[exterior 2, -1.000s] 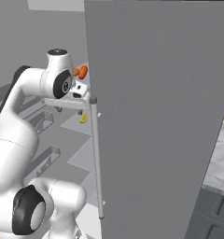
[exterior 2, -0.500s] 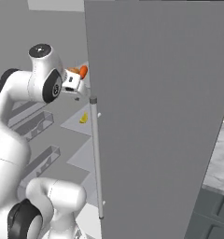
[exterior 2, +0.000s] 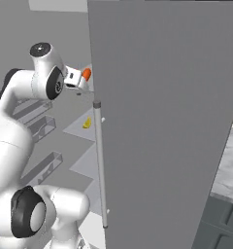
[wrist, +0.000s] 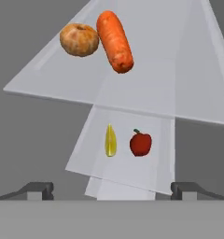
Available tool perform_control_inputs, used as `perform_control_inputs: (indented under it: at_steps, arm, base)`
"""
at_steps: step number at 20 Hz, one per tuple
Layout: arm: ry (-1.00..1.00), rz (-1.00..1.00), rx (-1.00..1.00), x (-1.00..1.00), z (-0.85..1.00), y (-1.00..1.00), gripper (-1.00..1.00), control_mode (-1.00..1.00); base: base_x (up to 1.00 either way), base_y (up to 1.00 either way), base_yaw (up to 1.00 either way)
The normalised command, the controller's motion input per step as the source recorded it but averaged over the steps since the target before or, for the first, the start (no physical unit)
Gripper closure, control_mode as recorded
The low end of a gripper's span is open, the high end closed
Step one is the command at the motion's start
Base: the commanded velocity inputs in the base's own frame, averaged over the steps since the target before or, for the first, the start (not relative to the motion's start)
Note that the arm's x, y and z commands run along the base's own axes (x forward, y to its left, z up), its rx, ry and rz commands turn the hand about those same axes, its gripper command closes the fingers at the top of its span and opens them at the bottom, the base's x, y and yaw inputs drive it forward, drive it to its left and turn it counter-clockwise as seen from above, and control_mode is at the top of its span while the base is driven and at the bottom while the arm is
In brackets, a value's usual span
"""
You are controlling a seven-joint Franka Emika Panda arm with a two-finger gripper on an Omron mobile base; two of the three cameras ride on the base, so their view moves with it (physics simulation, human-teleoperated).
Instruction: Take the carrot and tangerine from the highest rack and move them to the second highest rack where the bell pepper and lemon wedge are located, to maximize freezer space. Close the freezer door after rearranging.
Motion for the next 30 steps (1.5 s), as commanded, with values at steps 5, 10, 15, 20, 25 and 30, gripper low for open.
perform_control_inputs:
  at_steps: [5,10,15,20,25,30]
  arm:
    - [-0.04,0.0,0.0,0.55,0.02,0.03,-1.0,-1.0]
    - [0.0,0.0,0.0,0.6,0.01,-0.01,-1.0,-1.0]
    - [0.01,0.07,0.0,0.59,0.0,-0.01,-1.0,-1.0]
    - [0.0,0.13,0.0,0.55,-0.11,-0.03,-1.0,-1.0]
    - [0.0,0.05,0.0,0.54,-0.14,-0.01,-1.0,-1.0]
    - [0.02,0.0,-0.01,0.49,-0.21,0.0,-1.0,-1.0]
  base:
    - [0.0,0.0,0.0]
    - [0.0,0.0,0.0]
    - [0.0,0.0,0.0]
    - [0.0,0.0,0.0]
    - [0.0,0.0,0.0]
    - [0.0,0.0,0.0]
